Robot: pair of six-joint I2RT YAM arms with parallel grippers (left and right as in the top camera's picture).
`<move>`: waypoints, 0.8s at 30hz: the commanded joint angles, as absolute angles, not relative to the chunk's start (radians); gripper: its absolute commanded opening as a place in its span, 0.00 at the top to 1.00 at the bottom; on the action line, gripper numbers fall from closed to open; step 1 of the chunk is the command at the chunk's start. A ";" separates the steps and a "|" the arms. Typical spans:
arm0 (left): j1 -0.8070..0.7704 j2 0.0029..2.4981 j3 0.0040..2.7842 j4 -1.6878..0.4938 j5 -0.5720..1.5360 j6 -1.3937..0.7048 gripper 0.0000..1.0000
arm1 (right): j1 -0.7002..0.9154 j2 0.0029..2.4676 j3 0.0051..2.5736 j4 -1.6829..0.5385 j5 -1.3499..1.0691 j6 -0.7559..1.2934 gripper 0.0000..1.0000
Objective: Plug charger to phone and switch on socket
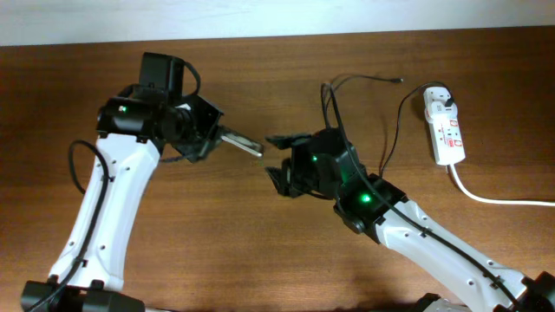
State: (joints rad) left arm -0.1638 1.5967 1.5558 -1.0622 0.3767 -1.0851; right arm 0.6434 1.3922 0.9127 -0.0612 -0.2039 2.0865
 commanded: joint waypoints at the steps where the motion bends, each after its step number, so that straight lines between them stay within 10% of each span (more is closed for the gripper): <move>1: -0.073 1.584 1.568 -1.046 0.276 -0.774 1.00 | 0.648 1.387 0.919 -0.244 -0.132 1.960 0.33; 8: -0.012 1.584 1.568 -1.220 0.282 -0.316 1.00 | 0.648 1.379 0.920 -0.335 -0.041 1.195 0.32; 14: -0.032 1.584 1.568 -1.298 0.345 -0.153 1.00 | 0.647 1.203 0.920 -0.642 0.098 1.123 0.32; 18: -0.036 1.588 1.553 -1.303 0.773 0.141 1.00 | 0.647 1.095 0.920 -0.746 0.154 0.905 0.21; 19: -0.037 1.588 1.540 -1.302 0.847 0.194 1.00 | 0.647 1.093 0.920 -0.780 0.194 0.905 0.01; 24: -0.037 1.589 1.457 -1.264 0.928 0.241 1.00 | 0.647 1.131 0.920 -0.743 0.253 0.905 0.01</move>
State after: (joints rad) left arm -0.0345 1.5967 1.4982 -1.2850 0.8280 0.1837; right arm 0.6430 1.1103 0.9146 -0.7689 0.1925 0.9260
